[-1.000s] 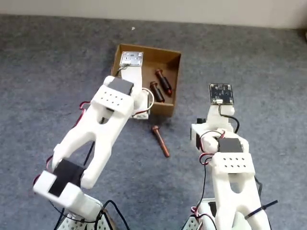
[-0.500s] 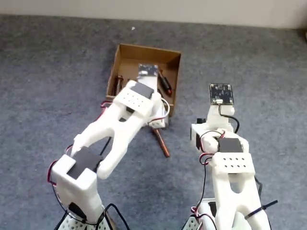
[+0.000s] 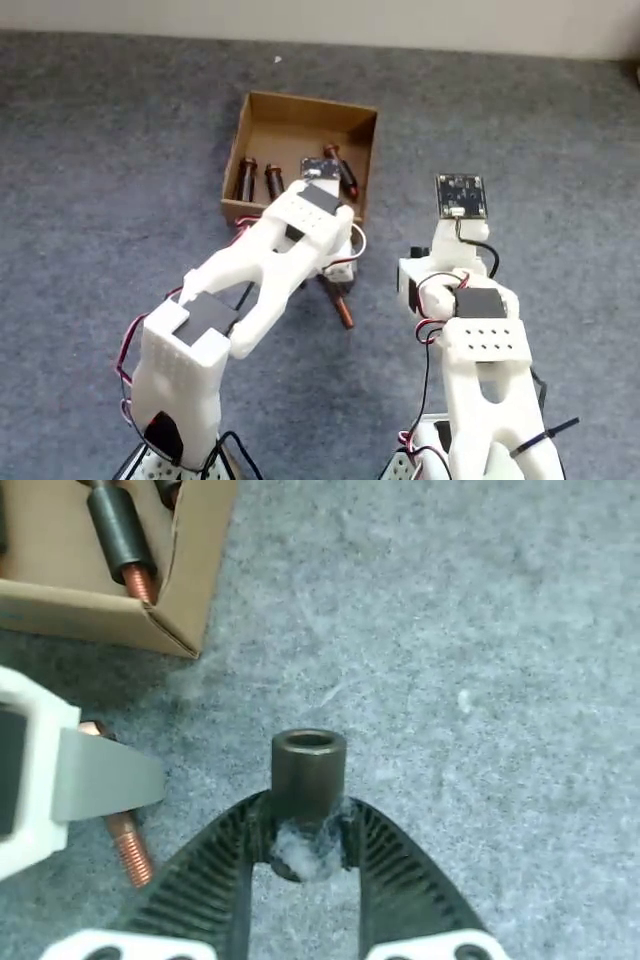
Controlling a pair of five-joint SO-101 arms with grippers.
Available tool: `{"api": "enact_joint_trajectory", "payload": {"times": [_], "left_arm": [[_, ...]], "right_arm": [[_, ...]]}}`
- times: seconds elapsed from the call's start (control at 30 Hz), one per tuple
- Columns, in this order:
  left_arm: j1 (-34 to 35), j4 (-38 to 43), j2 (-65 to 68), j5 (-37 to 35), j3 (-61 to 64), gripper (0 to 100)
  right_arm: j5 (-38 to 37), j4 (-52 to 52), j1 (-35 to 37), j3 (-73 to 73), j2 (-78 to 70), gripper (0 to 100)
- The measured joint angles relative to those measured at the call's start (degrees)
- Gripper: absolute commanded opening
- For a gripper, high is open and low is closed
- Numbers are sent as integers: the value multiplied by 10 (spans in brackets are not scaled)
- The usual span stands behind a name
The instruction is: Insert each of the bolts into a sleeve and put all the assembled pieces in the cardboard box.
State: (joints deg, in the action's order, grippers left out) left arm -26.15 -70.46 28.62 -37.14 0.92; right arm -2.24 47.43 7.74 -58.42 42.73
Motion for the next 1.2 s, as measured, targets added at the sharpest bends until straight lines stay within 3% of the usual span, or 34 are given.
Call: {"api": "enact_joint_trajectory", "payload": {"times": [0.43, 0.77, 0.9, 1.2], "left_arm": [[-8, 10, 29, -4, -44, 6], [-7, 10, 29, -4, -46, 5], [-4, -32, 23, -2, -58, 5], [-3, -70, -103, 12, -6, 5]], "right_arm": [[0, 0, 0, 0, 0, 6], [0, 0, 0, 0, 0, 6], [0, 0, 0, 0, 0, 6], [0, 0, 0, 0, 0, 6]]}}
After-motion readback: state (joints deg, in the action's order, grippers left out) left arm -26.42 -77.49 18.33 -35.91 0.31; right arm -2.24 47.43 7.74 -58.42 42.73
